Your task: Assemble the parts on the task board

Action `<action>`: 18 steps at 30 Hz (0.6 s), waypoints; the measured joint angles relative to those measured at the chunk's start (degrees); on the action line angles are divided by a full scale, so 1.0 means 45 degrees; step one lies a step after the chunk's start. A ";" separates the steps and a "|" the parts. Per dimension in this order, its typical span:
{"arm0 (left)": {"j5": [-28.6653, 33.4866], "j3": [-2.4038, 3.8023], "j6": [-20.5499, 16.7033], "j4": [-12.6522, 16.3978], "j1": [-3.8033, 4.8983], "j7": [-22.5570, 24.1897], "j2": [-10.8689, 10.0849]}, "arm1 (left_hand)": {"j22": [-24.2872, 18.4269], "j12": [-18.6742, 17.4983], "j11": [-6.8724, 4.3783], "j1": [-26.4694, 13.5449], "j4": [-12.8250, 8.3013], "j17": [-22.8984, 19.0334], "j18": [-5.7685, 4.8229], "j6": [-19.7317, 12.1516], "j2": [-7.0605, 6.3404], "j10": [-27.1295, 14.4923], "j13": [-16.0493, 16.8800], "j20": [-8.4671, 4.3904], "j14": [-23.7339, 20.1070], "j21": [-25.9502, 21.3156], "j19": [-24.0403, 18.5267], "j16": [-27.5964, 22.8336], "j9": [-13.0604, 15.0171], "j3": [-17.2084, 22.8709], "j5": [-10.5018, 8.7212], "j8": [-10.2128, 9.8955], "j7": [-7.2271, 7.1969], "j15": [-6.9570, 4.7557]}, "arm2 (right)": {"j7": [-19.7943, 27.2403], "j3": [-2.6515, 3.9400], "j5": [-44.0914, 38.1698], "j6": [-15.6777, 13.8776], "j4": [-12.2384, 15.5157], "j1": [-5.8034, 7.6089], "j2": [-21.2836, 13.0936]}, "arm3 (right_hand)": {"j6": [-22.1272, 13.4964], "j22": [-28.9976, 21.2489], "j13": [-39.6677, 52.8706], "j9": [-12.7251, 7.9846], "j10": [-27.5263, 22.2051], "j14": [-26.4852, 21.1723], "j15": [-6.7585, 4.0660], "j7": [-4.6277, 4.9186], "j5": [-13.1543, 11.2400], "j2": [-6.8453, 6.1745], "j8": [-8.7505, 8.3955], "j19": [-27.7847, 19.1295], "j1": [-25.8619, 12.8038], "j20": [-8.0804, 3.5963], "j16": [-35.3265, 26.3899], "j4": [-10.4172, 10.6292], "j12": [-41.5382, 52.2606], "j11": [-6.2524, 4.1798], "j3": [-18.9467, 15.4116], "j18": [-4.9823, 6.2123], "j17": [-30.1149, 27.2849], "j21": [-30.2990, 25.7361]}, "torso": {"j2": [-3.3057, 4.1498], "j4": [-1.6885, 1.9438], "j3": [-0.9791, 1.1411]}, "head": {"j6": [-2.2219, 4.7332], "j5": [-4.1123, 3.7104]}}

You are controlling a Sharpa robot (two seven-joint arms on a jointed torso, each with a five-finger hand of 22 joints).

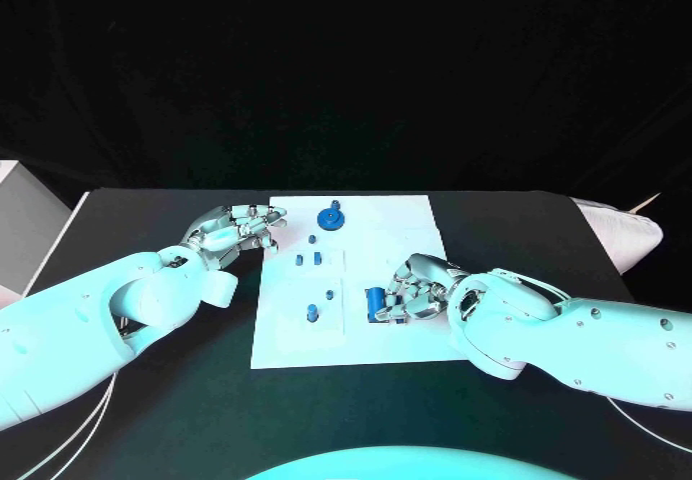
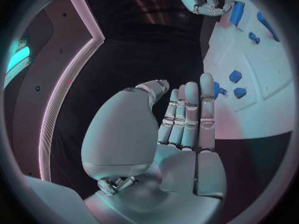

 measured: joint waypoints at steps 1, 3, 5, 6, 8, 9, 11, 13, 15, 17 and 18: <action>0.0000 0.0000 0.0000 0.0000 0.0000 0.0000 -0.0001 | 0.0000 0.0000 0.0000 0.0000 0.0000 0.0000 -0.0001 0.0000 0.0000 0.0000 0.0000 0.0000 0.0000 0.0000 0.0000 0.0000 0.0000 0.0000 0.0000 0.0000 0.0000 0.0000 | -0.0004 0.0000 -0.0023 -0.0024 -0.0001 -0.0004 0.0005 | 0.0000 0.0000 0.0000 0.0000 0.0000 0.0000 0.0000 0.0000 0.0026 -0.0001 0.0000 0.0000 0.0001 0.0000 0.0000 0.0000 0.0000 0.0000 0.0000 0.0000 0.0000 0.0000 | 0.0000 0.0000 0.0000 | 0.0000 0.0002; 0.0000 0.0000 0.0000 0.0001 0.0000 -0.0001 -0.0004 | 0.0000 0.0000 0.0000 0.0000 0.0000 0.0000 0.0000 0.0000 0.0000 0.0000 0.0000 0.0000 0.0000 0.0000 0.0000 0.0000 0.0000 0.0000 0.0000 0.0000 0.0000 0.0000 | -0.0011 -0.0006 -0.0089 -0.0105 -0.0005 -0.0012 0.0020 | 0.0000 0.0000 0.0000 0.0000 0.0000 0.0000 0.0000 0.0000 0.0057 -0.0001 0.0001 0.0000 0.0001 0.0000 0.0000 0.0000 0.0000 0.0000 0.0000 0.0000 0.0000 0.0002 | 0.0000 0.0000 0.0001 | 0.0001 0.0007; 0.0000 0.0000 0.0000 0.0001 0.0000 -0.0001 -0.0005 | -0.0003 0.0000 0.0000 0.0000 0.0000 -0.0002 0.0000 0.0000 0.0000 0.0000 0.0000 0.0000 0.0000 0.0000 -0.0001 0.0000 0.0001 0.0000 0.0000 0.0000 0.0000 0.0000 | -0.0014 -0.0012 -0.0135 -0.0172 -0.0009 -0.0019 0.0030 | 0.0000 0.0000 0.0000 0.0000 0.0000 0.0000 0.0000 0.0000 0.0062 0.0001 0.0001 0.0000 -0.0003 0.0000 0.0000 0.0000 -0.0001 0.0000 0.0000 0.0000 0.0000 0.0049 | 0.0001 -0.0001 0.0004 | 0.0001 0.0010; 0.0000 0.0000 0.0000 0.0001 0.0000 -0.0001 -0.0006 | -0.0018 0.0000 0.0000 0.0000 0.0000 -0.0009 -0.0001 0.0000 0.0000 0.0000 0.0000 0.0000 0.0000 0.0000 0.0000 0.0000 0.0008 0.0000 0.0000 0.0000 0.0000 0.0000 | -0.0014 -0.0014 -0.0159 -0.0212 -0.0011 -0.0023 0.0036 | 0.0000 0.0000 0.0000 0.0007 0.0000 0.0000 0.0000 0.0000 0.0062 0.0003 0.0025 0.0000 -0.0004 0.0000 0.0000 0.0000 -0.0001 0.0000 0.0000 0.0000 0.0000 0.0049 | 0.0001 -0.0001 0.0002 | 0.0005 0.0010; 0.0000 0.0000 0.0000 0.0001 0.0000 -0.0002 -0.0006 | -0.0020 0.0000 0.0000 0.0000 0.0000 -0.0014 0.0000 0.0000 0.0000 0.0000 0.0000 0.0000 0.0000 0.0000 0.0000 0.0000 0.0012 0.0000 0.0000 0.0000 0.0000 0.0000 | -0.0014 -0.0015 -0.0189 -0.0260 -0.0016 -0.0026 0.0043 | 0.0000 0.0000 0.0000 0.0012 0.0000 0.0000 0.0000 0.0000 0.0063 0.0005 0.0052 0.0000 -0.0007 0.0000 0.0000 0.0000 -0.0001 0.0001 -0.0001 0.0000 0.0000 0.0049 | 0.0002 -0.0004 0.0010 | 0.0009 0.0016; 0.0000 0.0000 0.0000 0.0001 0.0000 -0.0003 -0.0006 | -0.0021 0.0000 0.0000 0.0000 0.0000 -0.0014 0.0000 0.0000 0.0000 0.0000 0.0000 0.0000 0.0000 0.0000 -0.0001 0.0000 0.0012 0.0000 0.0000 0.0000 0.0000 0.0000 | -0.0014 -0.0016 -0.0201 -0.0279 -0.0017 -0.0026 0.0046 | 0.0000 0.0000 0.0000 0.0012 0.0000 0.0000 0.0000 0.0000 0.0063 0.0021 0.0052 0.0000 -0.0024 0.0001 0.0000 0.0000 -0.0001 0.0001 -0.0001 -0.0001 0.0000 0.0049 | 0.0002 -0.0005 0.0011 | 0.0010 0.0017; 0.0000 0.0000 0.0000 0.0002 0.0000 -0.0003 -0.0007 | -0.0020 0.0000 0.0000 0.0000 0.0000 -0.0014 0.0000 0.0000 0.0000 0.0000 0.0000 0.0000 0.0000 0.0000 0.0000 0.0000 0.0012 0.0000 0.0000 0.0000 0.0000 0.0000 | -0.0011 -0.0016 -0.0209 -0.0291 -0.0030 -0.0027 0.0046 | 0.0000 0.0000 0.0000 0.0012 0.0000 0.0000 0.0001 0.0000 0.0076 0.0074 0.0052 0.0000 -0.0077 0.0001 0.0000 0.0000 -0.0001 0.0001 0.0000 0.0000 0.0000 0.0049 | 0.0002 -0.0005 0.0011 | 0.0012 0.0018; 0.0000 0.0000 0.0000 0.0003 0.0000 -0.0003 -0.0009 | -0.0021 0.0000 0.0000 0.0000 0.0000 -0.0014 0.0000 0.0000 0.0000 0.0000 0.0000 0.0000 0.0000 0.0000 0.0000 0.0000 0.0012 0.0000 0.0000 0.0000 0.0000 0.0000 | 0.0003 -0.0012 -0.0208 -0.0291 -0.0051 -0.0025 0.0045 | 0.0000 0.0000 -0.0001 0.0012 -0.0001 0.0000 0.0001 0.0000 0.0095 0.0089 0.0052 0.0000 -0.0092 0.0001 0.0000 0.0001 -0.0001 0.0001 0.0000 0.0000 0.0000 0.0049 | 0.0002 -0.0007 0.0011 | 0.0011 0.0018; 0.0000 0.0000 0.0000 0.0003 0.0000 -0.0004 -0.0010 | -0.0020 0.0000 0.0000 0.0000 0.0000 -0.0013 0.0000 0.0000 0.0000 0.0000 0.0000 0.0000 0.0000 0.0000 0.0000 0.0000 0.0012 0.0000 0.0000 0.0000 0.0000 0.0000 | 0.0017 -0.0008 -0.0195 -0.0280 -0.0057 -0.0021 0.0041 | 0.0000 0.0000 0.0000 0.0012 -0.0001 0.0000 0.0001 0.0000 0.0099 0.0128 0.0052 0.0000 -0.0130 0.0001 0.0000 0.0001 -0.0001 0.0001 0.0000 -0.0001 0.0000 0.0049 | 0.0002 -0.0009 0.0011 | 0.0010 0.0020; 0.0000 0.0000 0.0000 0.0003 0.0000 -0.0004 -0.0010 | -0.0020 0.0000 0.0000 0.0000 0.0000 -0.0013 0.0000 0.0000 0.0000 0.0000 0.0000 0.0000 0.0000 0.0000 -0.0001 0.0000 0.0011 0.0000 0.0000 0.0000 0.0000 0.0000 | 0.0033 -0.0008 -0.0158 -0.0250 -0.0063 -0.0019 0.0032 | -0.0003 0.0000 -0.0001 0.0023 0.0000 0.0000 0.0001 -0.0003 0.0122 0.0154 0.0059 0.0000 -0.0161 0.0001 0.0000 0.0001 -0.0002 0.0001 0.0000 0.0000 0.0000 0.0049 | 0.0002 -0.0013 0.0011 | 0.0006 0.0020; 0.0000 0.0000 0.0000 0.0003 0.0000 -0.0004 -0.0010 | -0.0020 0.0000 0.0000 0.0000 0.0000 -0.0013 -0.0001 0.0000 0.0000 0.0000 0.0000 0.0000 0.0000 0.0000 -0.0001 0.0000 0.0012 0.0000 0.0000 0.0000 0.0000 0.0000 | 0.0041 -0.0007 -0.0138 -0.0236 -0.0064 -0.0019 0.0029 | -0.0027 -0.0001 0.0000 0.0028 -0.0001 0.0000 0.0001 -0.0027 0.0123 0.0153 0.0106 0.0000 -0.0162 0.0001 0.0000 0.0001 -0.0002 0.0001 0.0000 0.0000 0.0000 0.0049 | 0.0002 -0.0016 0.0009 | 0.0004 0.0020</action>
